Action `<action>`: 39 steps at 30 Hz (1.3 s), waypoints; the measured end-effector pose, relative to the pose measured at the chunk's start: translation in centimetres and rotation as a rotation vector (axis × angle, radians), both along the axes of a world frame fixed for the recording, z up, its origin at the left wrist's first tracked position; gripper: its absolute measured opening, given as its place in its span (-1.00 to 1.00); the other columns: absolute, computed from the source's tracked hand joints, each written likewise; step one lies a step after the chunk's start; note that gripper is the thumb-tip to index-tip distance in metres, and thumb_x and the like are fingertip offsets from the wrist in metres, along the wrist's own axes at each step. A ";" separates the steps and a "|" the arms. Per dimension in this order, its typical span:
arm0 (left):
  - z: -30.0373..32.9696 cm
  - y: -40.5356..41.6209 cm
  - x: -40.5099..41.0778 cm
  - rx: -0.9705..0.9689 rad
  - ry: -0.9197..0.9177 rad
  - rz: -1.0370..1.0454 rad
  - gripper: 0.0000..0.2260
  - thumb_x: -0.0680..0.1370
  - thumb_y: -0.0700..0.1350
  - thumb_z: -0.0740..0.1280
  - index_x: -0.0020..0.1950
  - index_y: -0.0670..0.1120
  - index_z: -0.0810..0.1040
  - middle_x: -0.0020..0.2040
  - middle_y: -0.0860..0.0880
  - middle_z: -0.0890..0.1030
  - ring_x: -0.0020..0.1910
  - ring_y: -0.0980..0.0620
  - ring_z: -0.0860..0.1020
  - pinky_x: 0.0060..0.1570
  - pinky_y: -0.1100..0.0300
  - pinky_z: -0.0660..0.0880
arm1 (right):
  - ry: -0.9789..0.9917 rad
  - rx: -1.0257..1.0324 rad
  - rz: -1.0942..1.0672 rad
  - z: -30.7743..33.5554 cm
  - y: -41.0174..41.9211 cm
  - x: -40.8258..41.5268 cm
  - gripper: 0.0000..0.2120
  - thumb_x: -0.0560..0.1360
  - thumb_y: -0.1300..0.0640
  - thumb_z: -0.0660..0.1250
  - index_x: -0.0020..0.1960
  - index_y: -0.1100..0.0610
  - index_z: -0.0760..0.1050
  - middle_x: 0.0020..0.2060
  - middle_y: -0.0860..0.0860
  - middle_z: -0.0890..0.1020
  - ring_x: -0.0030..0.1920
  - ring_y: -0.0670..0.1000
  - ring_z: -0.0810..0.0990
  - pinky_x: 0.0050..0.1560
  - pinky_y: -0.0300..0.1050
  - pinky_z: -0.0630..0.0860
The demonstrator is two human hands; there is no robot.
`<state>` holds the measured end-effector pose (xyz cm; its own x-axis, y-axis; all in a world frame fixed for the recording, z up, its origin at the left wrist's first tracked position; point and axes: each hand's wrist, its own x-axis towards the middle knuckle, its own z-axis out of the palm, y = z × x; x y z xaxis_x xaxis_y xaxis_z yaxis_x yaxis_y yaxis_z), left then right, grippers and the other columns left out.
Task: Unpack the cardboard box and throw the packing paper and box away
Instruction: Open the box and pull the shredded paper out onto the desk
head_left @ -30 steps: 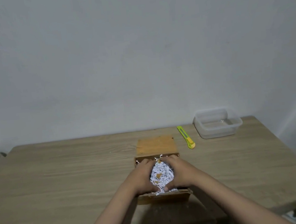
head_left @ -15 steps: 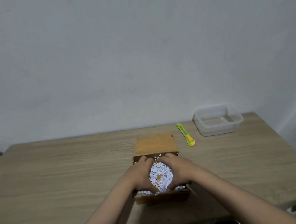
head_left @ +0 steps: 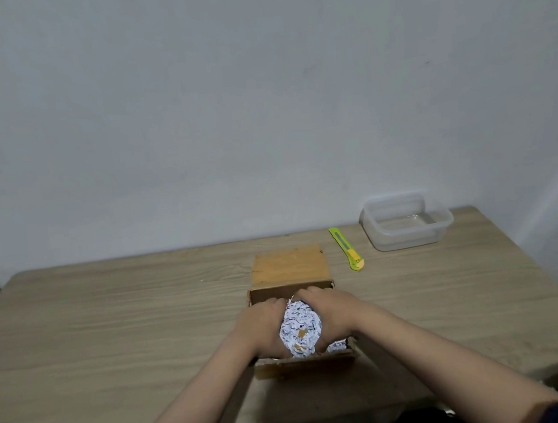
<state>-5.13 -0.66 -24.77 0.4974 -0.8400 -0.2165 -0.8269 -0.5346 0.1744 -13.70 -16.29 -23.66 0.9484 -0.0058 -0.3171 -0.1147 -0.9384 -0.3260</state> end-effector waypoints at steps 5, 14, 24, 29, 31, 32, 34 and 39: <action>0.5 -0.1 -0.4 0.031 0.014 -0.014 -0.46 0.32 0.19 0.43 0.13 -0.07 0.35 0.08 -0.10 0.54 0.07 -0.14 0.54 -0.06 0.04 0.45 | 0.005 -0.011 0.002 -0.3 0.0 0.0 -0.30 0.11 -0.11 0.54 0.12 0.02 0.28 0.04 0.02 0.53 0.02 0.11 0.56 -0.14 -0.03 0.46; 0.8 -0.3 -0.5 0.049 0.003 -0.028 -0.47 0.32 0.19 0.42 0.08 -0.09 0.34 0.00 -0.10 0.60 -0.01 -0.18 0.57 -0.16 0.04 0.44 | -0.064 -0.033 0.009 -0.5 0.3 -0.6 -0.42 0.19 -0.07 0.50 0.05 0.07 0.29 -0.05 0.06 0.60 -0.03 0.18 0.56 -0.25 -0.08 0.31; 1.5 0.1 -0.4 0.019 0.084 0.058 -0.46 0.21 0.07 0.52 0.02 -0.08 0.34 -0.01 -0.08 0.59 -0.05 -0.16 0.56 -0.18 0.01 0.47 | -0.072 0.199 -0.094 -0.5 -0.2 -0.5 -0.37 0.11 0.10 0.55 0.09 0.02 0.32 -0.01 0.01 0.58 -0.05 0.08 0.55 -0.14 -0.02 0.48; 2.5 0.3 -0.4 -0.085 0.189 0.125 -0.44 0.17 0.04 0.52 0.05 -0.04 0.35 -0.04 -0.06 0.59 -0.10 -0.10 0.55 -0.17 -0.01 0.51 | -0.115 0.389 -0.169 0.2 -0.7 -0.4 -0.38 0.09 0.22 0.55 0.03 -0.04 0.33 -0.05 -0.02 0.54 -0.06 0.02 0.53 -0.06 -0.03 0.49; 3.1 0.3 -0.5 -0.112 0.184 0.138 -0.39 0.18 0.03 0.52 0.13 -0.04 0.35 0.00 -0.06 0.58 -0.08 -0.09 0.54 -0.17 0.02 0.51 | -0.126 0.423 -0.185 0.7 -0.7 -0.3 -0.38 0.08 0.24 0.53 0.02 -0.05 0.33 -0.07 -0.01 0.54 -0.09 0.00 0.52 -0.09 -0.04 0.50; 3.4 0.3 -0.5 -0.130 0.181 0.149 -0.36 0.18 0.03 0.53 0.16 -0.04 0.35 0.01 -0.05 0.58 -0.08 -0.08 0.53 -0.17 0.05 0.50 | -0.133 0.430 -0.192 1.0 -0.7 -0.3 -0.38 0.08 0.24 0.53 0.03 -0.05 0.34 -0.06 0.01 0.56 -0.10 0.02 0.54 -0.10 -0.02 0.51; 4.2 0.2 -0.5 -0.151 0.166 0.165 -0.33 0.18 0.03 0.54 0.19 -0.04 0.32 -0.01 -0.05 0.55 -0.11 -0.06 0.51 -0.22 0.10 0.45 | -0.156 0.428 -0.207 1.7 -0.8 -0.2 -0.37 0.07 0.20 0.52 0.04 -0.09 0.34 -0.05 0.05 0.59 -0.09 0.10 0.59 -0.10 0.11 0.56; 6.8 -0.2 -0.4 -0.260 0.166 0.150 -0.29 0.18 -0.03 0.56 0.24 0.00 0.33 0.11 -0.03 0.49 -0.03 -0.04 0.49 -0.16 0.15 0.41 | -0.251 0.367 -0.209 4.7 -0.9 -0.2 -0.36 0.11 0.22 0.54 0.10 -0.03 0.37 0.01 0.03 0.58 0.00 0.07 0.57 0.00 0.01 0.54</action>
